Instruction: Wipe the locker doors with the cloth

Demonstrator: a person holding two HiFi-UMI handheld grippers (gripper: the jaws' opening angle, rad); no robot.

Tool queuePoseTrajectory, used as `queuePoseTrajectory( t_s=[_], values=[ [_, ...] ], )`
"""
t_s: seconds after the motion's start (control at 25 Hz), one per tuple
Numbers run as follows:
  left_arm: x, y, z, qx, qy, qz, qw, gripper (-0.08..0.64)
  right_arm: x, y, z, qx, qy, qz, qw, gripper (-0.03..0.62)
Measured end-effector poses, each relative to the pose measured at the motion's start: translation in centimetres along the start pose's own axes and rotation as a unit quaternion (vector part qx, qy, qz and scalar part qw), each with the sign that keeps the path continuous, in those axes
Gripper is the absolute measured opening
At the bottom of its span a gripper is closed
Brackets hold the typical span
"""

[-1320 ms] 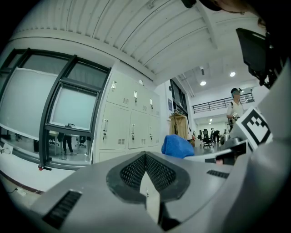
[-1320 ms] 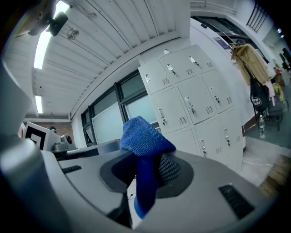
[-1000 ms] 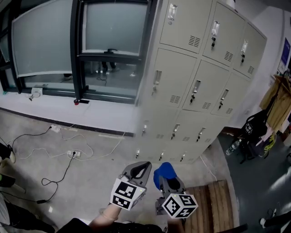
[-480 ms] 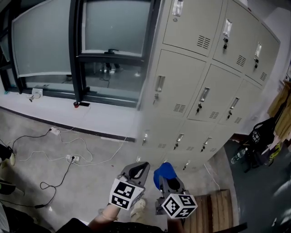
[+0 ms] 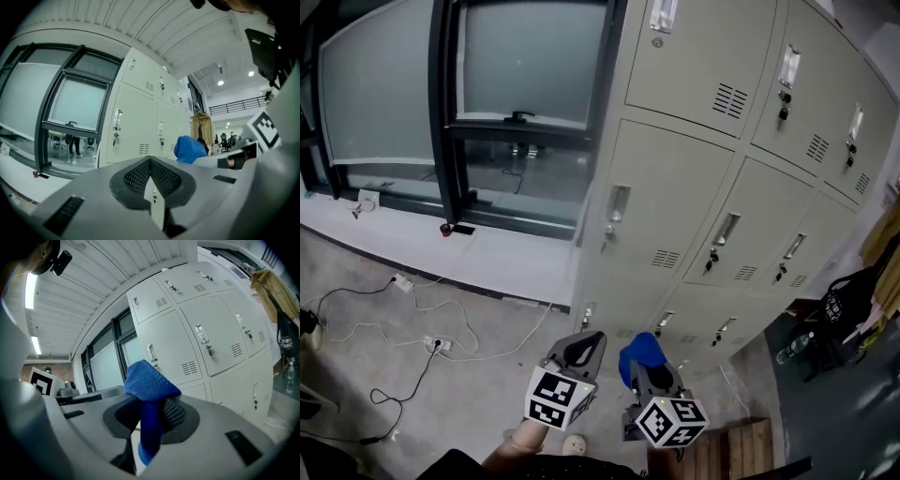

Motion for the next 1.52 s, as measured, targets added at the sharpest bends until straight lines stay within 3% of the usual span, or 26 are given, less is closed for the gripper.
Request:
queuePoseTrajectory(
  t_s=[0.36,0.76,0.96,1.24,1.52],
  values=[
    [-2.8,-7.2,-0.2,-0.002,0.006,-0.001,1.0000,0.006,4.4,-6.2,-0.8,-0.008,0.000,-0.011,1.000,0.087],
    [-5.6,-8.9,-2.5,0.021,-0.004,-0.029,0.9993,0.006,4.6,-8.9,-2.6,0.042,0.003,-0.055,0.998,0.088],
    [-5.6,-8.8,-4.7,0.042,0.001,-0.011,0.9990,0.006,4.0,-9.7,-6.2,0.097,-0.010,-0.089,0.991,0.087],
    [-6.5,-11.0,-10.6,0.082,-0.039,0.019,0.9957,0.006,4.9,-12.0,-13.8,0.140,0.014,-0.106,0.984,0.087],
    [-8.1,-13.2,-17.6,0.102,-0.090,0.039,0.9899,0.006,3.6,-16.0,-21.5,0.137,0.014,-0.135,0.981,0.087]
  ],
)
Point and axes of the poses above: the fingertips, and each gripper's own axes: y backward along the fingers, x to its right, z out of its underside, the point moved 2 cm from there along y, backward along the fingers, and after that the axes turned 6 degrees about y, right-handed, at the moved point
